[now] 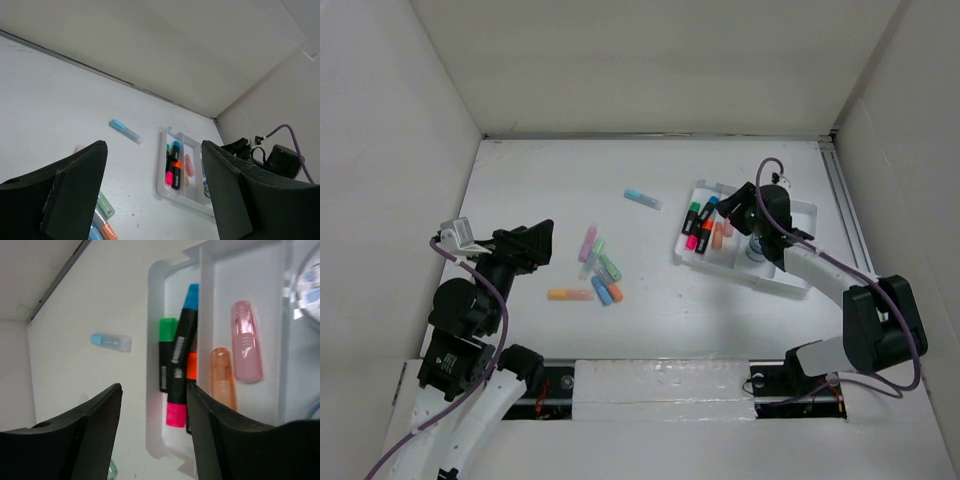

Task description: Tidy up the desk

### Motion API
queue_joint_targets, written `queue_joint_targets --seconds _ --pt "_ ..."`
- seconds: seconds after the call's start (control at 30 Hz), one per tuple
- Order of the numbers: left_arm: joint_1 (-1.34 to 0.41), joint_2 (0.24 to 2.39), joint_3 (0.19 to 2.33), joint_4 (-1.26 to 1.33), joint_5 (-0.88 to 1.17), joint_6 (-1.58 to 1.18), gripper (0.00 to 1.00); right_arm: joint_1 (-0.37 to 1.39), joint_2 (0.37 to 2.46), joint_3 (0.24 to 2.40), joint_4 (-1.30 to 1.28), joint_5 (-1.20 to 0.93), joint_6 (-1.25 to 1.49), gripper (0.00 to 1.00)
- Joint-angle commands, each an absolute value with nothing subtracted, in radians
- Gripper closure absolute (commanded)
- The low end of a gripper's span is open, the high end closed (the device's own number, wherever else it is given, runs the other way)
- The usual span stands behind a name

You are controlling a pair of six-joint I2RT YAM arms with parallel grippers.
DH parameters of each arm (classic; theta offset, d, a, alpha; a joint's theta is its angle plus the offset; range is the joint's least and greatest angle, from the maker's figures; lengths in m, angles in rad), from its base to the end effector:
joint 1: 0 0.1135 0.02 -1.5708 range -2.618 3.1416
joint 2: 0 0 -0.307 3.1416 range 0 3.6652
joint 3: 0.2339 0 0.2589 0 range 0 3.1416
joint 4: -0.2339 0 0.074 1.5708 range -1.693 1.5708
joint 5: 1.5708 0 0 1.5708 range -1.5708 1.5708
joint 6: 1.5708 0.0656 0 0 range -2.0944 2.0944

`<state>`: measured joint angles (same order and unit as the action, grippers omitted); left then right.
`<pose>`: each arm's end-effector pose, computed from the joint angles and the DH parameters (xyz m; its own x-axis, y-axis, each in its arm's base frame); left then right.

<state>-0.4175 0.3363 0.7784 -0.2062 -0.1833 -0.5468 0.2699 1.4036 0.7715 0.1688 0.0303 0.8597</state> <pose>0.0659 -0.0162 0.4092 0.0594 -0.5856 -0.8084 0.3133 0.7799 -0.5419 0.3209 0.0867 0.2535 -0.4632 0.6576 -0.5941 0.1694 0.7237 0.6689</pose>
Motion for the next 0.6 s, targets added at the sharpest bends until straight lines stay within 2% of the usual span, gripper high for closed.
queue_joint_targets --seconds 0.0,0.03,0.07,0.13,0.17,0.23,0.27,0.3,0.33,0.37,0.47,0.57 --pt "-0.420 0.337 0.773 -0.158 -0.170 -0.534 0.28 0.413 1.390 0.796 0.235 0.008 0.818 0.52" --pt "-0.420 0.339 0.773 -0.158 -0.170 -0.534 0.28 0.414 1.403 0.808 0.238 0.008 0.805 0.52" --pt "-0.420 0.339 0.775 -0.158 -0.169 -0.534 0.28 0.457 1.423 0.825 0.236 -0.021 0.793 0.73" --pt "-0.420 0.337 0.773 -0.158 -0.172 -0.532 0.28 0.602 1.507 0.870 0.201 -0.006 0.758 0.96" --pt "-0.420 0.336 0.773 -0.158 -0.173 -0.532 0.28 0.650 1.538 0.926 0.175 0.056 0.747 1.00" --pt "-0.420 0.337 0.776 -0.160 -0.173 -0.532 0.28 0.785 1.627 0.982 0.117 0.115 0.710 1.00" --pt "-0.420 0.339 0.775 -0.158 -0.173 -0.532 0.28 0.823 1.652 1.030 0.094 0.144 0.704 0.98" --pt "-0.420 0.337 0.775 -0.158 -0.172 -0.532 0.28 0.859 1.673 1.054 0.078 0.187 0.697 0.92" --pt "-0.420 0.339 0.776 -0.156 -0.172 -0.532 0.28 0.917 1.712 1.072 0.042 0.202 0.683 0.84" --pt "-0.420 0.339 0.775 -0.158 -0.173 -0.532 0.28 0.945 1.724 1.089 0.025 0.215 0.677 0.71" --pt "-0.420 0.339 0.775 -0.158 -0.172 -0.532 0.28 1.027 1.771 1.132 -0.027 0.274 0.673 0.53" --pt "-0.420 0.339 0.775 -0.156 -0.169 -0.534 0.28 1.072 1.840 1.184 -0.077 0.314 0.670 0.50"
